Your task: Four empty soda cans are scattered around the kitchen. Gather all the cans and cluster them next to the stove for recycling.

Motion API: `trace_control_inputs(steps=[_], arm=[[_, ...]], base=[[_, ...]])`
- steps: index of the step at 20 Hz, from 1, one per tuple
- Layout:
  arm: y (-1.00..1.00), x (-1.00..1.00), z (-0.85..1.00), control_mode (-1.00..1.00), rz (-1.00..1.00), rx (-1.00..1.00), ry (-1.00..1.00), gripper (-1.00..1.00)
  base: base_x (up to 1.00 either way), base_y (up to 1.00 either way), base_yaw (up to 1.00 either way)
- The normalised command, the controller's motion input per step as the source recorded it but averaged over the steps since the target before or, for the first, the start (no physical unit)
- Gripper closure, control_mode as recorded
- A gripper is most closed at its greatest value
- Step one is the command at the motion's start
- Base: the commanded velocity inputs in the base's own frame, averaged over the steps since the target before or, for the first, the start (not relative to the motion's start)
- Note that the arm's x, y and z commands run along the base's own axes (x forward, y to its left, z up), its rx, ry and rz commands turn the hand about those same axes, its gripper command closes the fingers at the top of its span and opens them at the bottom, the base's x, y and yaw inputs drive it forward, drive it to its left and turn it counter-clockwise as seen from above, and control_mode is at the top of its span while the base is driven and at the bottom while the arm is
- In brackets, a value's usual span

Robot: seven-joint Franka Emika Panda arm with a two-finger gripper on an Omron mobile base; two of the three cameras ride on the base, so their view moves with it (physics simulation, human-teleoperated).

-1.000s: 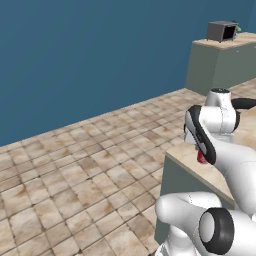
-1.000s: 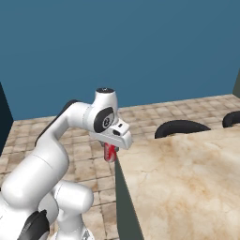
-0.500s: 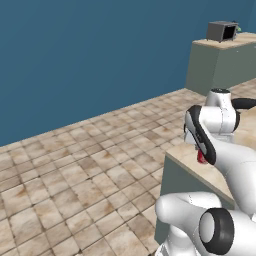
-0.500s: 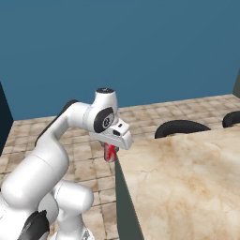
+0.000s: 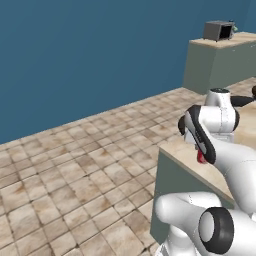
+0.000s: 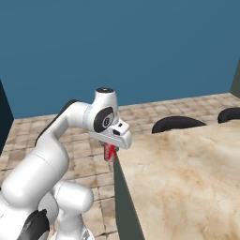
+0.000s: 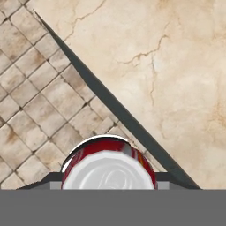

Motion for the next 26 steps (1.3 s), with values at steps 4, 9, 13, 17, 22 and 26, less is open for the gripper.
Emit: trace_control_inputs(steps=[4,9,13,17,22,26], arm=[[0.00,0.00,0.00,1.00,0.00,0.00,0.00,1.00],[0.00,0.00,0.00,1.00,0.00,0.00,0.00,1.00],[0.00,0.00,0.00,1.00,0.00,0.00,0.00,1.00],[0.00,0.00,0.00,1.00,0.00,0.00,0.00,1.00],[0.00,0.00,0.00,1.00,0.00,0.00,0.00,1.00],[0.00,0.00,0.00,1.00,0.00,0.00,0.00,1.00]], base=[[-0.46,-0.06,-0.03],[-0.50,-0.05,-0.03],[-0.59,-0.06,-0.06],[-0.64,-0.08,-0.08],[-0.52,0.00,-0.34],[-0.30,0.10,-0.72]])
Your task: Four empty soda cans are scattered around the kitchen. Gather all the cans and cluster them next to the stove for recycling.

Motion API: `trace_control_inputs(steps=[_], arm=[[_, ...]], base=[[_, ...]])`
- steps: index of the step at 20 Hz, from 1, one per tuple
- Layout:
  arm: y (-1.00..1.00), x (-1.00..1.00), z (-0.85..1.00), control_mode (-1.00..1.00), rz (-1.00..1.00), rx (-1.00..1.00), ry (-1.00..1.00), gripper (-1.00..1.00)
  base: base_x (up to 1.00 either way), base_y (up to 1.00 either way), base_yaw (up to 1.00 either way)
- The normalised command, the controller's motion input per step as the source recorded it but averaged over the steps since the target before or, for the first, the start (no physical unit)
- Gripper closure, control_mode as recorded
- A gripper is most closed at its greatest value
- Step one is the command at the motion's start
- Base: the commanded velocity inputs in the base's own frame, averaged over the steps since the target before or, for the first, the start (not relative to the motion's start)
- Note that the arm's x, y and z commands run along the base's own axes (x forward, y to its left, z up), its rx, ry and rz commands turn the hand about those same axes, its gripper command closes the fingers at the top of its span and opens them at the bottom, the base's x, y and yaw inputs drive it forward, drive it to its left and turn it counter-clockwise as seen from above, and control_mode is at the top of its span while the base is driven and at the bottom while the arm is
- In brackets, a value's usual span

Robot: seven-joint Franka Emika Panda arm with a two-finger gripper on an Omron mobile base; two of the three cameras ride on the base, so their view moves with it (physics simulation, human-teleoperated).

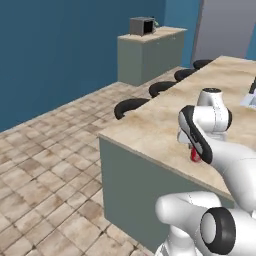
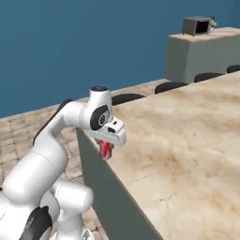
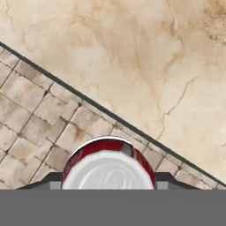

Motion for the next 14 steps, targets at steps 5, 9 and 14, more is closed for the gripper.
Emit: trace_control_inputs(steps=[5,9,14], arm=[[0.00,0.00,0.00,1.00,0.00,0.00,0.00,1.00],[0.00,0.00,0.00,1.00,0.00,0.00,0.00,1.00],[0.00,0.00,0.00,1.00,0.00,0.00,0.00,1.00]], base=[[-0.31,0.10,-0.75],[-0.46,0.04,-0.59],[-0.30,-0.14,-0.54]])
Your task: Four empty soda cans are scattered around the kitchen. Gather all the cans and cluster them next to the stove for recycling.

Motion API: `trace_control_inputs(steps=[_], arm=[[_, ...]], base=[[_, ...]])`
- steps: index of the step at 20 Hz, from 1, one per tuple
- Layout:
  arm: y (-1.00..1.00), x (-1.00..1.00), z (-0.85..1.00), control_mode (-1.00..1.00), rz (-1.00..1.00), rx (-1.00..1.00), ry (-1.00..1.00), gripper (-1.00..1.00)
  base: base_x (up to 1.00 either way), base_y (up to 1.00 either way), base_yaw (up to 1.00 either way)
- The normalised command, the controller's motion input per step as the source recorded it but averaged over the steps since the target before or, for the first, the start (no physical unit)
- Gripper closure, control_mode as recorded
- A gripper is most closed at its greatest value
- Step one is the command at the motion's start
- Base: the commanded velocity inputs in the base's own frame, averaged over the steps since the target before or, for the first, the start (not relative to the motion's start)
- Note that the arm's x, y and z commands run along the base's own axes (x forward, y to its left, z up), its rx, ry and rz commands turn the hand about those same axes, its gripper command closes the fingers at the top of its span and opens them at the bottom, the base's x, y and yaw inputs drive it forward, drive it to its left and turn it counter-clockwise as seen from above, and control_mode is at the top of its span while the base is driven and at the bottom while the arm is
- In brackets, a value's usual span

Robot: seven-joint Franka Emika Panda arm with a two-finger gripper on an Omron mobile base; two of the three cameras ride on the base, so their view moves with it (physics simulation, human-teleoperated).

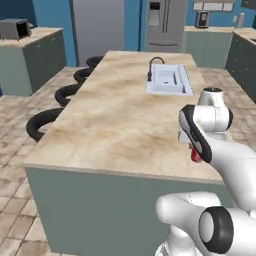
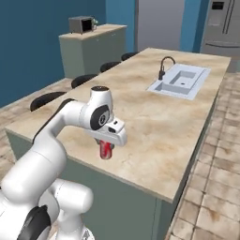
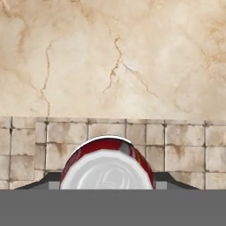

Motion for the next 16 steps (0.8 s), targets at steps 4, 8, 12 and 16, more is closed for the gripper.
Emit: trace_control_inputs(steps=[4,8,12,16], arm=[[0.00,0.00,0.00,1.00,0.00,0.00,0.00,1.00],[0.00,0.00,0.00,1.00,0.00,0.00,0.00,1.00],[0.00,0.00,0.00,1.00,0.00,0.00,0.00,1.00],[0.00,0.00,0.00,1.00,0.00,0.00,0.00,1.00]], base=[[-0.05,-0.46,-0.39],[0.00,-0.57,-0.29],[0.00,-0.58,-0.23],[0.01,-0.59,-0.15]])
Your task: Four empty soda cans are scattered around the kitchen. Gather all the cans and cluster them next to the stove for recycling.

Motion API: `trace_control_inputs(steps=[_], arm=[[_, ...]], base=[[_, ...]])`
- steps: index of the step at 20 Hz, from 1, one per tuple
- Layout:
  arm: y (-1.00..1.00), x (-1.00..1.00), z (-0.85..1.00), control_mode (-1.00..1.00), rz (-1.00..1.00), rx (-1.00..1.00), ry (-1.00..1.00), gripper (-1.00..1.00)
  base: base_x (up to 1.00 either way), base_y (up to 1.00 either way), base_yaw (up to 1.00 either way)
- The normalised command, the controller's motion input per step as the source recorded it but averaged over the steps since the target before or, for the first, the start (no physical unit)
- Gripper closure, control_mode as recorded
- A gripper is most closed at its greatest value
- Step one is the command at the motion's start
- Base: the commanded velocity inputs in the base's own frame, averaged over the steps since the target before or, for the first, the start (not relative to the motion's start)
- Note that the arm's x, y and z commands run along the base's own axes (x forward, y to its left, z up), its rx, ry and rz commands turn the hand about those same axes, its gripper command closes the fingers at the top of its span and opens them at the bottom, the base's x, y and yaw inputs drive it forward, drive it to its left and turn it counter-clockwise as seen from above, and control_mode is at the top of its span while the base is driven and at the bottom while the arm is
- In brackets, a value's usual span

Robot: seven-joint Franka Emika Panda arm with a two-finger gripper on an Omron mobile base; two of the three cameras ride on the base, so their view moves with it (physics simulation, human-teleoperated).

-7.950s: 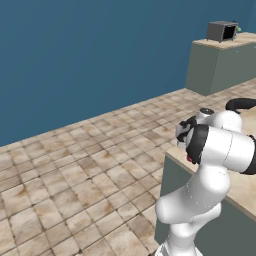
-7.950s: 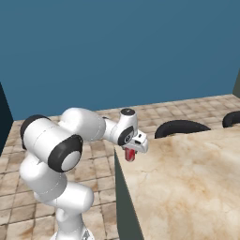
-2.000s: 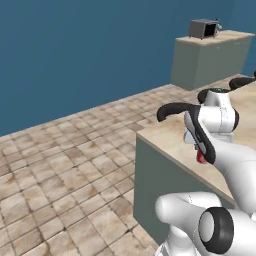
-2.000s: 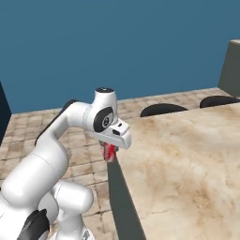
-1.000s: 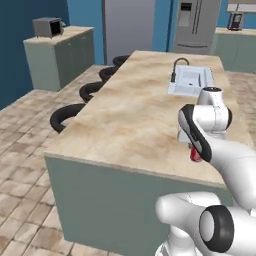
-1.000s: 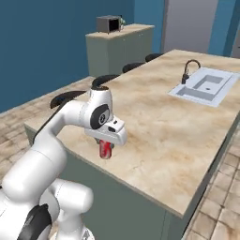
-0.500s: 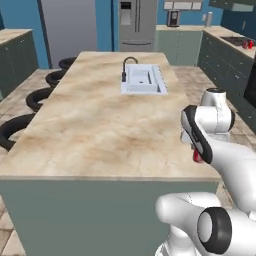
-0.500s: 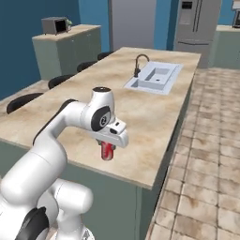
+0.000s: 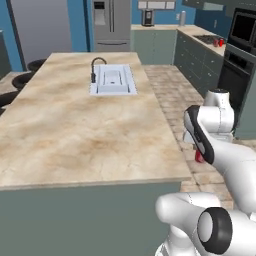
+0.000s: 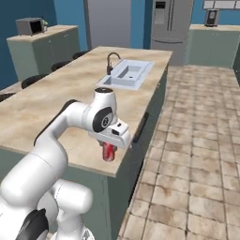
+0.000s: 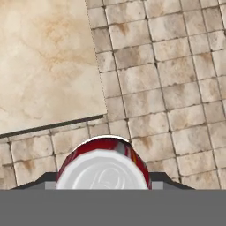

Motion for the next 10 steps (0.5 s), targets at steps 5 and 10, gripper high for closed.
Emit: trace_control_inputs(steps=[5,10], arm=[[0.00,0.00,0.00,1.00,0.00,0.00,0.00,1.00],[0.00,0.00,0.00,1.00,0.00,0.00,0.00,1.00]], base=[[0.06,-0.60,-0.09],[0.10,-0.61,-0.03]])
